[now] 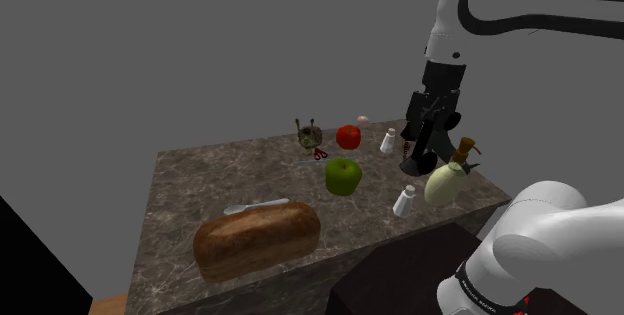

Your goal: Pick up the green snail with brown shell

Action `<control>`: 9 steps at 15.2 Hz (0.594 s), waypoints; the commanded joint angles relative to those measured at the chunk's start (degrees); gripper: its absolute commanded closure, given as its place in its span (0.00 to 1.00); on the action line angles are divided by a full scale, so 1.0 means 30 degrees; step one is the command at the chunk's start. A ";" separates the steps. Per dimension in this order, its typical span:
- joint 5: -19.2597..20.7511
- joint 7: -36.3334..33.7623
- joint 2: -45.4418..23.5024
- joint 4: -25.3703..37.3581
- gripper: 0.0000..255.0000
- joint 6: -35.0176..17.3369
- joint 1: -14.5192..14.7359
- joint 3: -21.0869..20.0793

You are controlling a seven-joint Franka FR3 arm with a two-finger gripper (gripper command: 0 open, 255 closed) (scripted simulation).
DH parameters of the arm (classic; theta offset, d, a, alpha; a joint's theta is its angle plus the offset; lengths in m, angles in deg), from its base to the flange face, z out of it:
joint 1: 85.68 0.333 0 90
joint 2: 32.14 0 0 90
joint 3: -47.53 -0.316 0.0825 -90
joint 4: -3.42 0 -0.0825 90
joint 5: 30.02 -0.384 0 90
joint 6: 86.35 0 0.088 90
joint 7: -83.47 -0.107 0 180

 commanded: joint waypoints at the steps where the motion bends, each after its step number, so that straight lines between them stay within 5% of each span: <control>1: 0.0000 0.0000 0.0000 0.0000 0.00 0.0000 0.0000 0.0000; 9: 0.0143 0.0407 -0.4781 0.0580 0.00 -0.5340 0.0238 -0.0056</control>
